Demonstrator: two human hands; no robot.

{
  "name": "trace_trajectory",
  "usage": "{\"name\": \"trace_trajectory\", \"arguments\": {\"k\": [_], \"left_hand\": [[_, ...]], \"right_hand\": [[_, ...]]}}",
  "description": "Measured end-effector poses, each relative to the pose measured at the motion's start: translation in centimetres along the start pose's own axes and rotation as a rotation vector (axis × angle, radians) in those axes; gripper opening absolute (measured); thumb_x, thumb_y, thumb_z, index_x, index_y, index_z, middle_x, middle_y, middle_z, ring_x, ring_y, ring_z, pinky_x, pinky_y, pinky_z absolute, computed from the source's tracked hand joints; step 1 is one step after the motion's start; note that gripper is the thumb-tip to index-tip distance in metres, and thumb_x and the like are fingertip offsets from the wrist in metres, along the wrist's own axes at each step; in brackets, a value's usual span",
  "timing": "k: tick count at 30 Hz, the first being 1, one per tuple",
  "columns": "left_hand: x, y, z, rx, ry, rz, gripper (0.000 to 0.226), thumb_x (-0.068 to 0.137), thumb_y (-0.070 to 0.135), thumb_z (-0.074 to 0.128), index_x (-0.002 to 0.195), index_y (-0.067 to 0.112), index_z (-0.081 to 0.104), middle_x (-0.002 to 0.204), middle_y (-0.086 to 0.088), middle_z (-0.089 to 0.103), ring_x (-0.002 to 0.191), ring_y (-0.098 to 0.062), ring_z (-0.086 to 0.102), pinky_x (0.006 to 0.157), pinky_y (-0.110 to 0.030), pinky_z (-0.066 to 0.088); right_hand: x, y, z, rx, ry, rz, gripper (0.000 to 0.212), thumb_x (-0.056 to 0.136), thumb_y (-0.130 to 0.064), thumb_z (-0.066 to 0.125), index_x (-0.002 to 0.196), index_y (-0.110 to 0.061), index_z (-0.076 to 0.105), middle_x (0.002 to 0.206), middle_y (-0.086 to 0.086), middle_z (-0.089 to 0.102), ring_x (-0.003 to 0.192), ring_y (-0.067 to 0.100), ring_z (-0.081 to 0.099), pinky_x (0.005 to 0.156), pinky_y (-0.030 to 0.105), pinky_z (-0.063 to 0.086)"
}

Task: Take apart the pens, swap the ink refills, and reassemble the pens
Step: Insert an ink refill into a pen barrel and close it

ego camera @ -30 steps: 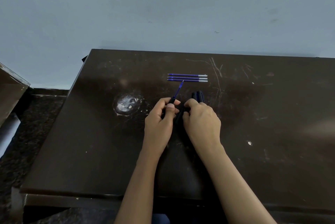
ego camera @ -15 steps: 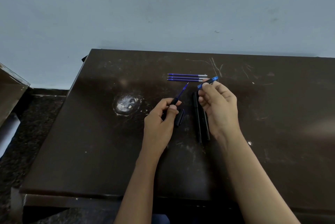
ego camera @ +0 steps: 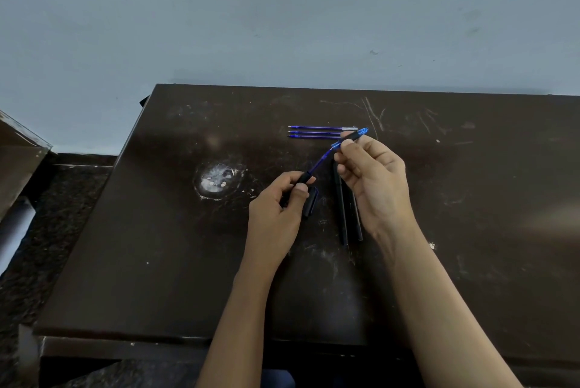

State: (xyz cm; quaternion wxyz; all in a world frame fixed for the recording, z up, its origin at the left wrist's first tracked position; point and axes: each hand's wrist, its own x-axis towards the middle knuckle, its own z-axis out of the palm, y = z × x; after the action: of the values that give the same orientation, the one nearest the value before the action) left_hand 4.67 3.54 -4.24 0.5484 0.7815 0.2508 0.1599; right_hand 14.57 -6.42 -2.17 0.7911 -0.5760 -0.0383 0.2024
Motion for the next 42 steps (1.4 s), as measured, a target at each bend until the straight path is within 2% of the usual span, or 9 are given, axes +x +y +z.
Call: {"name": "trace_trajectory", "arguments": {"k": [9, 13, 17, 21, 25, 29, 33, 38, 42], "left_hand": [[-0.1, -0.2, -0.1, 0.067, 0.021, -0.008, 0.019, 0.098, 0.026, 0.05, 0.102, 0.037, 0.064, 0.084, 0.018, 0.066, 0.082, 0.006, 0.06, 0.065, -0.003, 0.042], [-0.2, 0.2, 0.3, 0.079, 0.039, 0.009, 0.021, 0.099, 0.029, 0.047, 0.093, 0.037, 0.066, 0.074, 0.016, 0.065, 0.075, -0.004, 0.06, 0.063, -0.008, 0.043], [-0.1, 0.0, 0.1, 0.11, 0.075, 0.022, 0.023, 0.098, 0.028, 0.047, 0.085, 0.039, 0.063, 0.085, 0.014, 0.063, 0.083, 0.008, 0.056, 0.07, -0.002, 0.04], [0.3, -0.6, 0.1, 0.144, 0.103, 0.046, 0.007, 0.092, 0.029, 0.059, 0.096, 0.034, 0.062, 0.097, 0.01, 0.059, 0.088, 0.0, 0.058, 0.073, -0.008, 0.042], [0.0, -0.4, 0.1, 0.098, 0.096, 0.032, 0.001, 0.092, 0.032, 0.059, 0.093, 0.033, 0.059, 0.082, 0.009, 0.064, 0.075, -0.002, 0.06, 0.062, -0.012, 0.046], [0.0, -0.5, 0.1, 0.067, 0.126, 0.019, 0.027, 0.099, 0.03, 0.046, 0.088, 0.02, 0.069, 0.086, -0.003, 0.068, 0.078, -0.008, 0.059, 0.066, -0.013, 0.043], [0.2, -0.5, -0.1, 0.126, 0.172, 0.063, 0.008, 0.09, 0.021, 0.063, 0.093, 0.029, 0.065, 0.096, 0.01, 0.062, 0.081, 0.0, 0.057, 0.071, -0.002, 0.04], [0.0, -0.7, 0.1, 0.094, 0.137, 0.044, 0.019, 0.096, 0.035, 0.051, 0.092, 0.024, 0.065, 0.082, 0.003, 0.064, 0.075, -0.011, 0.061, 0.068, -0.017, 0.048], [0.1, -0.7, -0.1, 0.129, 0.143, 0.067, 0.011, 0.096, 0.025, 0.055, 0.09, 0.028, 0.064, 0.084, 0.009, 0.061, 0.074, -0.001, 0.058, 0.067, -0.005, 0.042]], "right_hand": [[0.0, 0.1, -0.2, -0.308, -0.03, -0.038, 0.015, 0.09, -0.008, 0.062, 0.102, -0.007, 0.071, 0.079, 0.003, 0.067, 0.076, 0.009, 0.061, 0.07, 0.021, 0.051], [-0.2, 0.3, -0.1, -0.37, -0.105, 0.032, 0.015, 0.09, -0.01, 0.063, 0.102, -0.012, 0.072, 0.077, -0.005, 0.071, 0.073, 0.003, 0.063, 0.07, 0.019, 0.052], [-0.3, 0.5, 0.1, -0.368, -0.117, 0.068, 0.015, 0.09, -0.012, 0.064, 0.102, -0.014, 0.072, 0.077, -0.005, 0.071, 0.075, 0.003, 0.065, 0.07, 0.02, 0.05], [-0.2, 0.3, 0.0, -0.355, -0.119, 0.077, 0.014, 0.089, -0.011, 0.065, 0.1, -0.014, 0.072, 0.078, -0.002, 0.07, 0.077, 0.007, 0.064, 0.072, 0.021, 0.052], [-0.4, 0.5, 0.2, -0.363, -0.158, 0.082, 0.014, 0.087, -0.009, 0.067, 0.099, -0.012, 0.073, 0.074, 0.001, 0.068, 0.071, 0.006, 0.062, 0.068, 0.019, 0.052], [-0.5, 0.6, 0.4, -0.368, -0.163, 0.072, 0.012, 0.089, -0.011, 0.066, 0.099, -0.011, 0.072, 0.066, -0.006, 0.068, 0.067, 0.002, 0.064, 0.068, 0.019, 0.052], [-0.4, 0.6, 0.2, -0.37, -0.133, 0.058, 0.011, 0.087, -0.012, 0.068, 0.098, -0.012, 0.072, 0.069, -0.002, 0.067, 0.065, 0.003, 0.061, 0.067, 0.018, 0.051], [-0.6, 0.8, 0.6, -0.348, -0.155, 0.052, 0.009, 0.086, -0.011, 0.069, 0.094, -0.007, 0.072, 0.069, 0.0, 0.067, 0.067, 0.01, 0.061, 0.067, 0.021, 0.052], [-0.6, 0.9, 0.5, -0.362, -0.163, 0.053, 0.009, 0.086, -0.011, 0.069, 0.094, -0.007, 0.071, 0.067, -0.003, 0.068, 0.066, 0.007, 0.064, 0.066, 0.019, 0.051]]}}
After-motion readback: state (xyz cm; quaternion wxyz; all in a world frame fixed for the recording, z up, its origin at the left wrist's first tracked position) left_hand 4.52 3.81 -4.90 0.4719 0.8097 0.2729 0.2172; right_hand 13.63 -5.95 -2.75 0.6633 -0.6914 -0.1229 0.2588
